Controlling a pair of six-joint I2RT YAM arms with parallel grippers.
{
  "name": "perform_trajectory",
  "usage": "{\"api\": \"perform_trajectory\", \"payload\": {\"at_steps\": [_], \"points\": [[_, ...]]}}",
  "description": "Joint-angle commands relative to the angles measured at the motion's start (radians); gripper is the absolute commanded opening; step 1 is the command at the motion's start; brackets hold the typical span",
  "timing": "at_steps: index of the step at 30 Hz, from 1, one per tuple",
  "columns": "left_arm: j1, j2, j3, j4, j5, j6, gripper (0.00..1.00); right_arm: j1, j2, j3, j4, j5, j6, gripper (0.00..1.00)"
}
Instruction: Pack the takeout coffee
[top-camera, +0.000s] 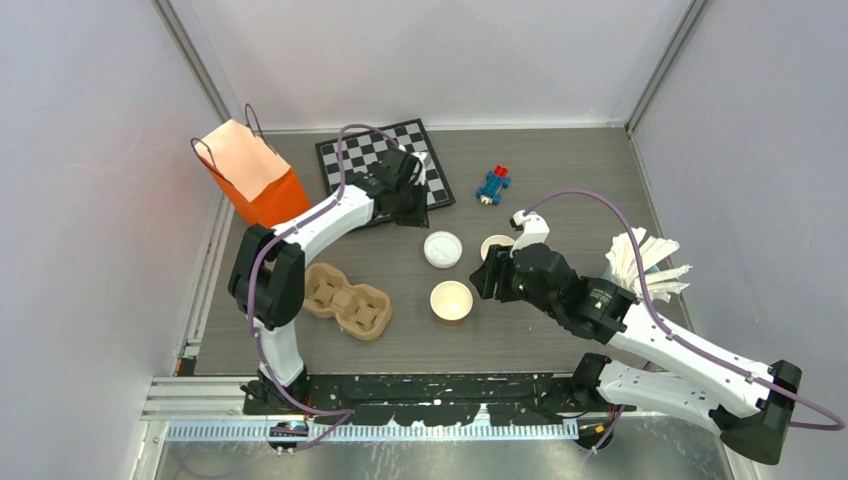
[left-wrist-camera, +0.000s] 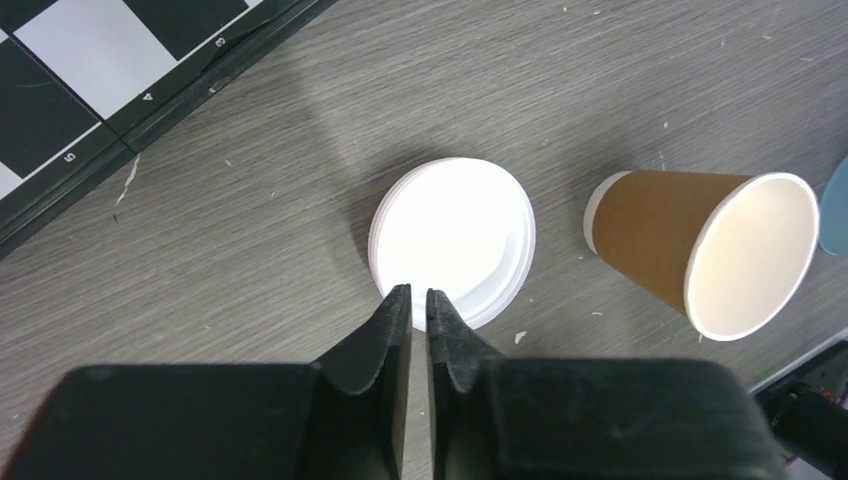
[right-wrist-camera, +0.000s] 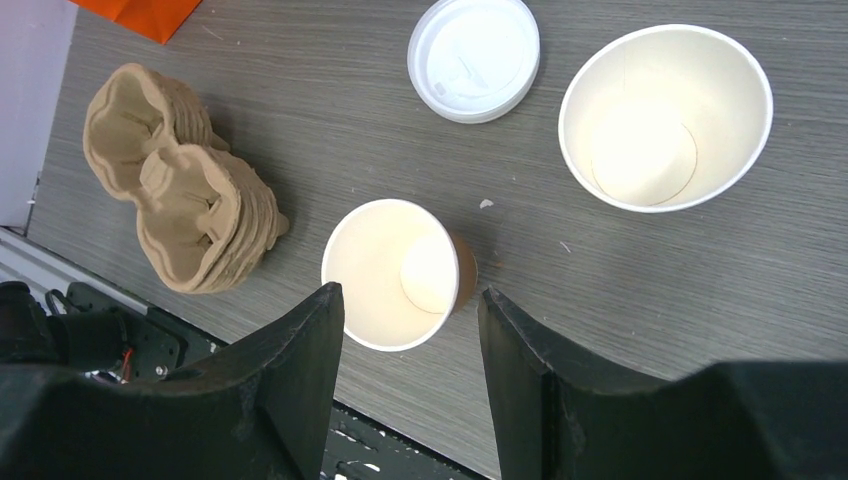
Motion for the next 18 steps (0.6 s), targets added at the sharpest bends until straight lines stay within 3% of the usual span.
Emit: {"api": "perform_trajectory", "payload": {"at_steps": [1, 7, 18], "points": [[0.005, -0.001, 0.008, 0.038, 0.07, 0.02, 0.16, 0.005, -0.009, -0.012, 0.06, 0.013, 0.007, 0.57], [0.002, 0.056, 0.002, 0.038, 0.04, 0.037, 0.26, 0.005, -0.022, -0.01, 0.054, 0.008, 0.009, 0.57], [-0.001, 0.114, 0.007, 0.029, -0.002, 0.058, 0.27, 0.005, -0.03, -0.015, 0.046, 0.012, 0.01, 0.57]]}}
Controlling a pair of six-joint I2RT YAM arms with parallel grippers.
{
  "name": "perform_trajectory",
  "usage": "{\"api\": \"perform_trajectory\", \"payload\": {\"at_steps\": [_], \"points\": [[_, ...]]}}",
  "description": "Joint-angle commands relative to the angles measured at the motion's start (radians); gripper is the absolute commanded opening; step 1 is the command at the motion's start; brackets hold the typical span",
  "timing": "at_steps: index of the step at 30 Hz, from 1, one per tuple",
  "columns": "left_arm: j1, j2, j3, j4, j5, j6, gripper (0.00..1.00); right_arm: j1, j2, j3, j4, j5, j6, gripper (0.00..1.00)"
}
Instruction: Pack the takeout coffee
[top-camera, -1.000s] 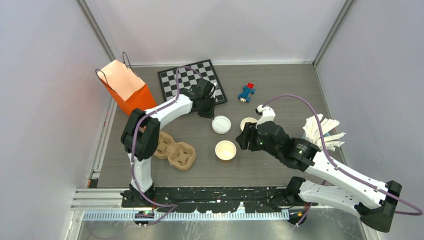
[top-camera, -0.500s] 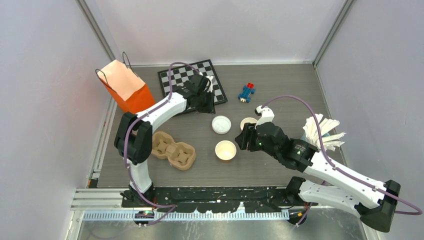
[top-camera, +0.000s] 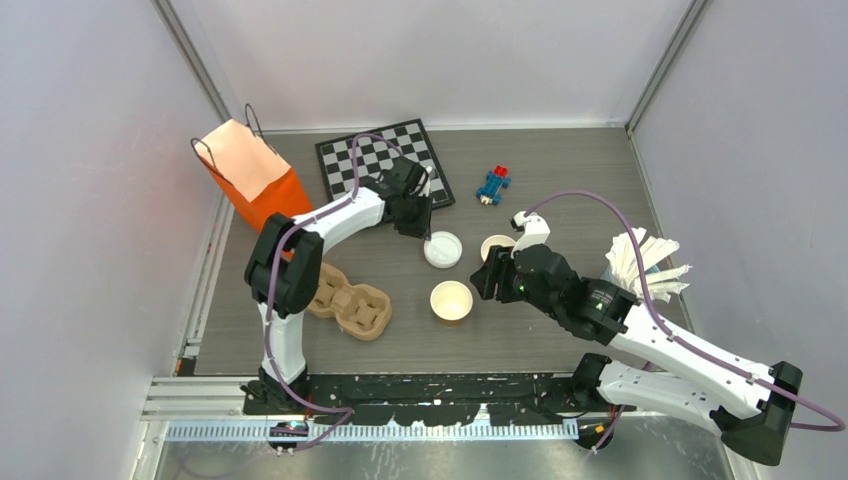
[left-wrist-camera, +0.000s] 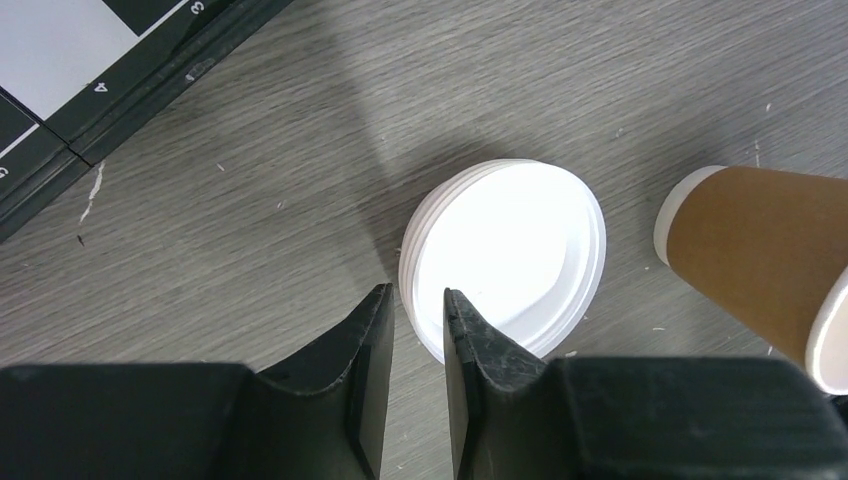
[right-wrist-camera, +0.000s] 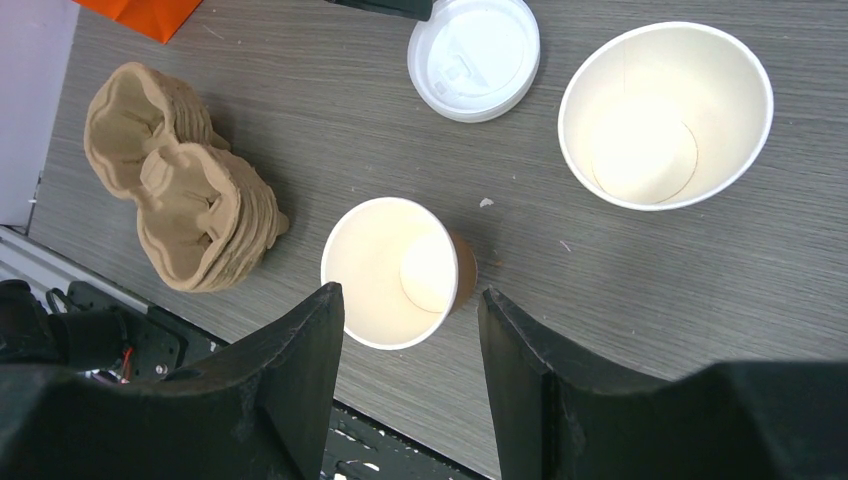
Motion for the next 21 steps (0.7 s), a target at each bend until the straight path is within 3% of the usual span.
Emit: {"api": "perform_trajectory", "payload": {"at_steps": [1, 14, 21], "points": [[-0.003, 0.009, 0.008, 0.017, -0.02, 0.027, 0.27, 0.004, -0.019, 0.001, 0.04, 0.014, 0.009, 0.57], [-0.009, 0.037, 0.012, 0.018, -0.014, 0.029, 0.25, 0.005, -0.021, -0.003, 0.038, 0.016, 0.003, 0.57], [-0.013, 0.043, 0.016, 0.019, -0.012, 0.03, 0.15, 0.005, -0.028, -0.005, 0.037, 0.017, 0.004, 0.57]]}}
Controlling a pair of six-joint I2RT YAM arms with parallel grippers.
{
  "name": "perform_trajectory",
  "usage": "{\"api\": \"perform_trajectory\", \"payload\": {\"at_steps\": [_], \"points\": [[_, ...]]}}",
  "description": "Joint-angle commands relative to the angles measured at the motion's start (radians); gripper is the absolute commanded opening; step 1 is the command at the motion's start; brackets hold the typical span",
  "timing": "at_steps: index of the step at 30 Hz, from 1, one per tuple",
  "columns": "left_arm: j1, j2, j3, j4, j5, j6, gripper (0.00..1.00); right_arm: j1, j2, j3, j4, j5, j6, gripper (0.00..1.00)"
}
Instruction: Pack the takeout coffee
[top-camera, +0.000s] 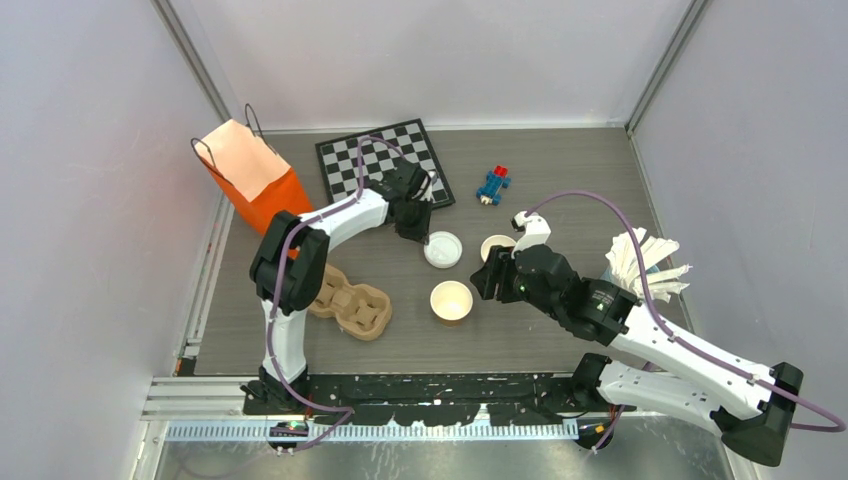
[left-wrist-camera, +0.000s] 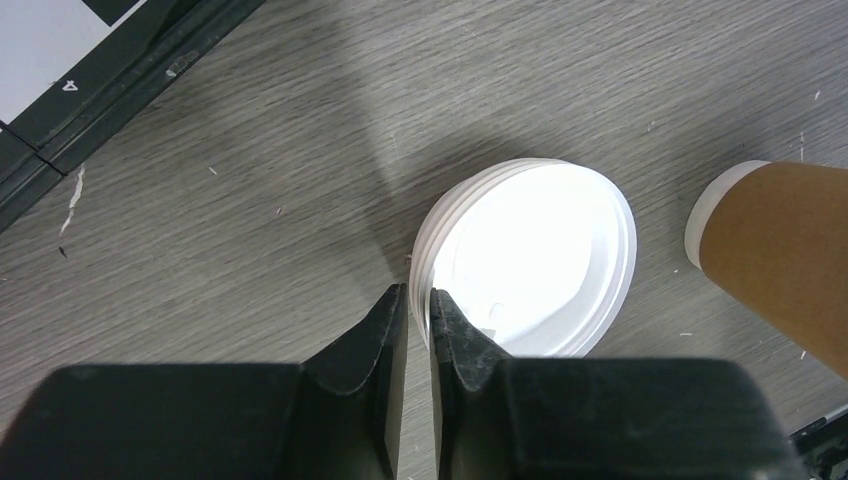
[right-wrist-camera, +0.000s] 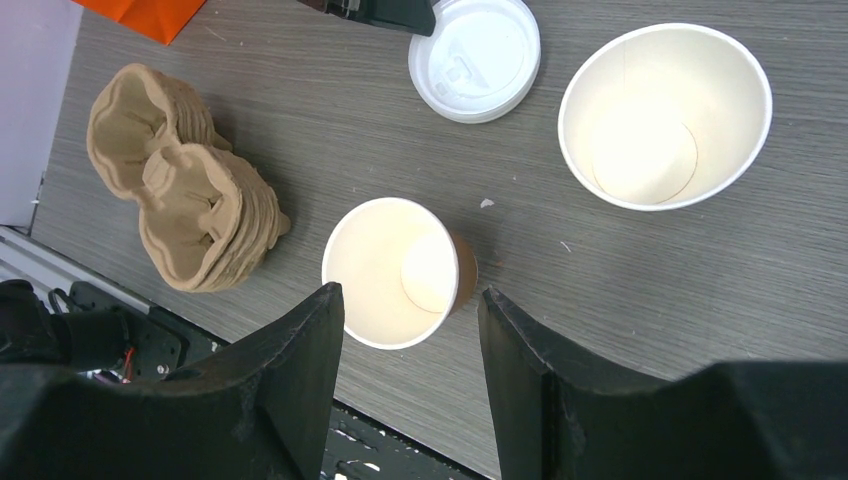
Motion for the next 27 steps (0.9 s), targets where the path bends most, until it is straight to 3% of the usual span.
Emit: {"api": "perform_trajectory", "payload": {"at_steps": [1, 4, 6, 17, 27], "points": [[-0.006, 0.007, 0.016, 0.019, -0.004, 0.011, 0.15, 0.004, -0.026, -0.005, 0.036, 0.017, 0.004, 0.57], [-0.009, 0.01, 0.016, 0.018, -0.002, 0.012, 0.1, 0.005, -0.032, -0.007, 0.036, 0.019, 0.003, 0.57], [-0.009, 0.007, 0.018, 0.019, -0.001, 0.012, 0.01, 0.004, -0.033, -0.008, 0.036, 0.02, 0.004, 0.57], [0.004, -0.096, 0.067, -0.054, 0.013, -0.057, 0.0, 0.004, 0.006, -0.009, 0.087, 0.004, 0.003, 0.57], [0.081, -0.158, 0.03, -0.033, 0.18, -0.149, 0.0, 0.005, 0.069, 0.0, 0.172, 0.02, -0.039, 0.56]]}}
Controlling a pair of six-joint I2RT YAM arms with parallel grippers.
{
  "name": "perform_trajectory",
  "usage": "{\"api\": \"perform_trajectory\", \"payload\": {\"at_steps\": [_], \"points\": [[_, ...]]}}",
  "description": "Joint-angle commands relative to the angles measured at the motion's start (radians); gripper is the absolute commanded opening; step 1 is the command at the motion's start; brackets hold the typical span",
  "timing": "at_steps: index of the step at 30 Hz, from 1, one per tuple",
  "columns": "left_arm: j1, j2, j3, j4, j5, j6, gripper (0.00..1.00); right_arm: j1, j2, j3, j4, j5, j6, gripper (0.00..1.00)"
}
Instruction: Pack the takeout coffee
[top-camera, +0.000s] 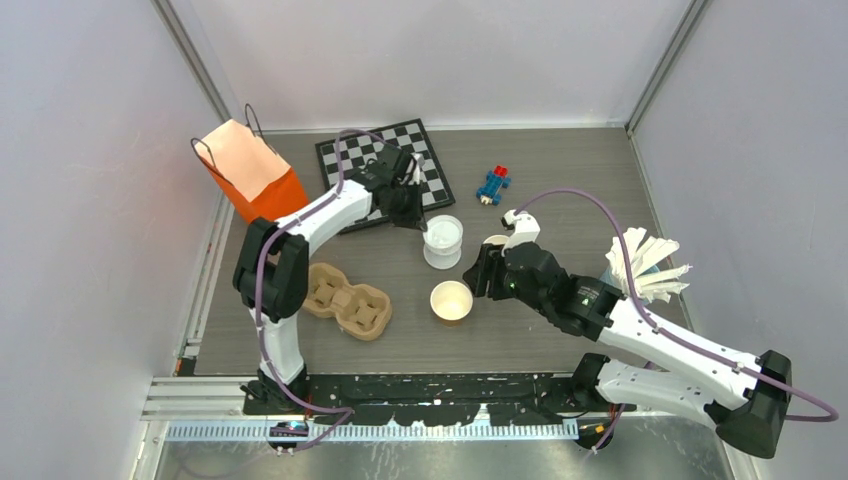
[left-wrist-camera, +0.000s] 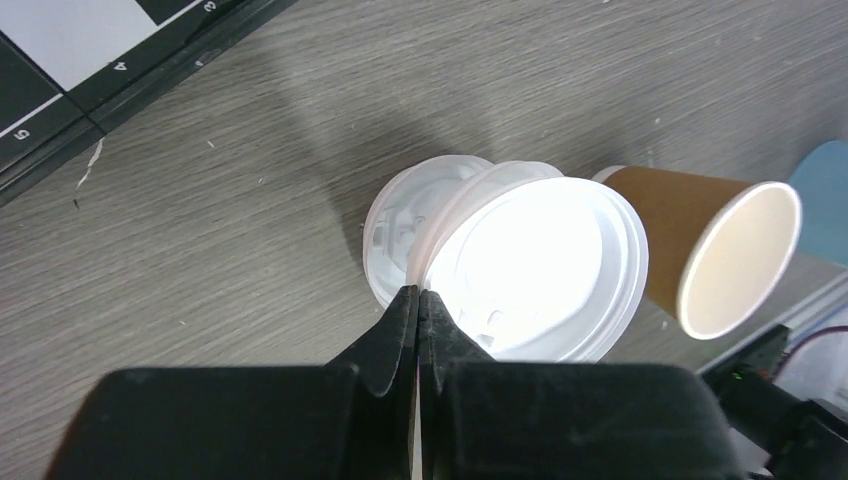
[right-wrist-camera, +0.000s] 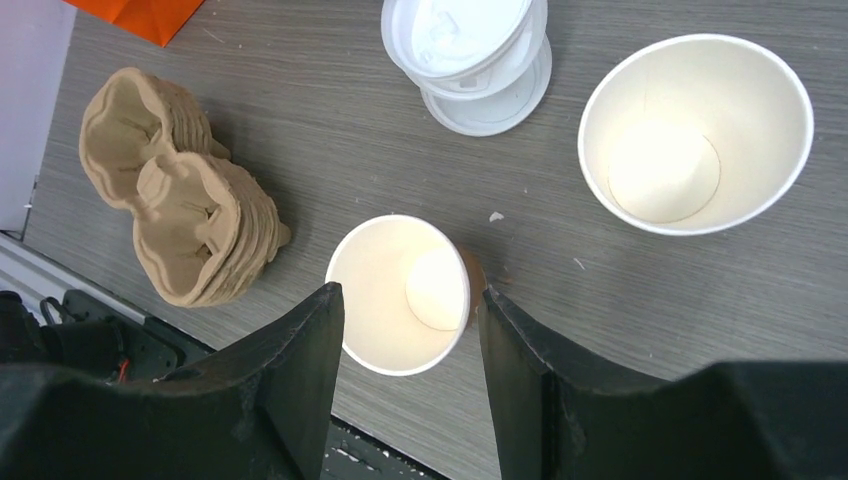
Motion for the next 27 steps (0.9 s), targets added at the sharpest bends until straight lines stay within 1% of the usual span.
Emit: {"api": "perform_trajectory", "payload": {"at_steps": [1, 5, 7, 9, 12, 15, 17, 19, 20, 22, 24, 27], "points": [[0.045, -0.085, -0.011, 0.026, 0.114, -0.065, 0.0, 0.005, 0.014, 0.015, 0.114, 0.022, -0.048, 0.56], [0.075, -0.143, -0.039, 0.032, 0.122, -0.065, 0.0, 0.005, -0.005, -0.009, 0.221, 0.059, -0.132, 0.56], [0.083, -0.144, -0.044, 0.041, 0.13, -0.061, 0.0, 0.005, -0.013, -0.013, 0.235, 0.098, -0.167, 0.56], [0.085, -0.128, -0.053, 0.073, 0.161, -0.065, 0.0, 0.004, -0.014, -0.003, 0.229, 0.129, -0.179, 0.56], [0.084, -0.077, -0.06, 0.108, 0.188, -0.083, 0.0, 0.005, -0.009, -0.005, 0.228, 0.135, -0.17, 0.56], [0.084, -0.024, -0.067, 0.133, 0.19, -0.09, 0.0, 0.005, 0.016, -0.028, 0.278, 0.163, -0.174, 0.56], [0.083, -0.003, -0.077, 0.149, 0.186, -0.093, 0.0, 0.003, 0.064, -0.004, 0.277, 0.227, -0.168, 0.56], [0.083, -0.003, -0.104, 0.173, 0.18, -0.095, 0.0, -0.011, 0.148, 0.052, 0.248, 0.304, -0.121, 0.56], [0.083, -0.006, -0.116, 0.187, 0.176, -0.093, 0.0, -0.031, 0.192, 0.086, 0.228, 0.313, -0.093, 0.56], [0.083, -0.014, -0.136, 0.202, 0.17, -0.085, 0.0, -0.09, 0.273, 0.151, 0.194, 0.271, -0.036, 0.53], [0.083, -0.021, -0.156, 0.219, 0.164, -0.084, 0.0, -0.148, 0.343, 0.189, 0.204, 0.185, 0.004, 0.48], [0.083, -0.021, -0.172, 0.247, 0.177, -0.081, 0.0, -0.191, 0.443, 0.239, 0.218, 0.128, 0.027, 0.46]]}}
